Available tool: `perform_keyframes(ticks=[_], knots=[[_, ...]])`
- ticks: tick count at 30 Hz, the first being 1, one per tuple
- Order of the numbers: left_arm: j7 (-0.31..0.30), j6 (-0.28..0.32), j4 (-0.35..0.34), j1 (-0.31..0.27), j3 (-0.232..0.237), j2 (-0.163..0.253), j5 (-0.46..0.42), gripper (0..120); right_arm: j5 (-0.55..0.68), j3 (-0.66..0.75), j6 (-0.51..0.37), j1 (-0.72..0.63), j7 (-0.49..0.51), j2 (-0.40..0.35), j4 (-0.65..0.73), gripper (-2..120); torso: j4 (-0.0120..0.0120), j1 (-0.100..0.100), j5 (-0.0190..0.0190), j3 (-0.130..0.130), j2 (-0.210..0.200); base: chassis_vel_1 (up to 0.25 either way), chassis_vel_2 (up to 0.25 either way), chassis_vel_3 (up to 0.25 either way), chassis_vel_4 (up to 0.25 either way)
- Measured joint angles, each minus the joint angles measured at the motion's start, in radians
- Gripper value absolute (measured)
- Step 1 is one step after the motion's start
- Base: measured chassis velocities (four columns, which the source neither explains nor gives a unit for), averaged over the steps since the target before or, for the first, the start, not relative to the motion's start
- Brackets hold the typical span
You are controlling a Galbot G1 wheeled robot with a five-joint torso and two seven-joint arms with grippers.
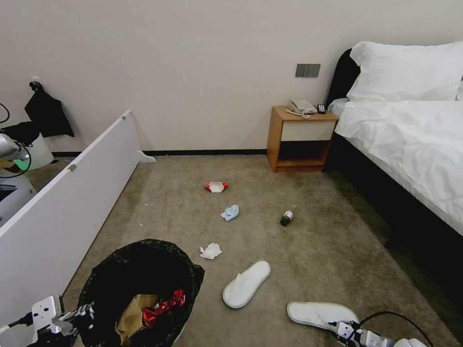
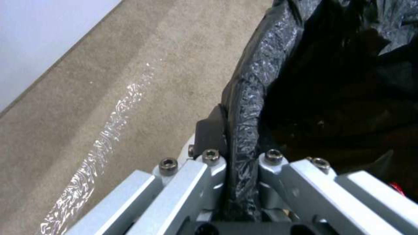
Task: Pick up the trash bin, then pick up the garbage from the floor and place it into the trash bin.
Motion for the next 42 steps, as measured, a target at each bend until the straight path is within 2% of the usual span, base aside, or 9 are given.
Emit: perform_keyframes(ticks=[1,20,22,27,34,39,42], knots=[[0.000,0.000,0.000,-0.001,0.000,0.001,0.000,3,0.001,0.000,0.000,0.000,0.000,0.000,0.001,0,-0.0001,0.000,0.0000,0.000,0.000,0.000,0.000,0.000,0.000],[0.000,0.000,0.000,-0.005,0.002,0.005,-0.003,3,0.001,0.014,0.001,-0.006,0.002,-0.006,0.008,0,-0.0001,0.000,0.0001,0.000,0.000,0.000,0.000,0.000,0.000],[0.000,0.000,0.000,-0.005,0.002,0.006,-0.003,3,0.005,0.029,0.002,-0.021,0.002,-0.013,0.037,0,0.0001,0.000,0.0002,0.000,0.000,0.000,0.000,0.000,0.000],[0.000,0.000,0.000,-0.006,-0.001,0.009,-0.007,3,0.038,0.084,0.008,-0.102,-0.001,-0.050,0.210,0,-0.0001,0.000,-0.0003,0.000,0.000,0.000,0.000,0.000,0.000],[0.000,0.000,0.000,-0.007,0.005,0.009,-0.008,3,0.064,0.116,0.021,-0.128,-0.004,-0.062,0.298,0,0.0000,0.000,0.0000,0.000,0.000,0.000,0.000,0.000,0.000],[0.001,0.000,0.000,-0.003,0.006,0.010,-0.010,3,0.120,0.153,0.039,-0.143,-0.009,-0.068,0.366,0,0.0000,0.000,0.0000,0.000,0.000,0.000,0.000,0.000,0.000],[0.001,0.000,0.000,-0.002,0.006,0.014,-0.016,3,0.200,0.180,0.044,-0.157,-0.017,-0.073,0.435,0,0.0000,0.000,0.0000,0.000,0.000,0.000,0.000,0.000,0.000]])
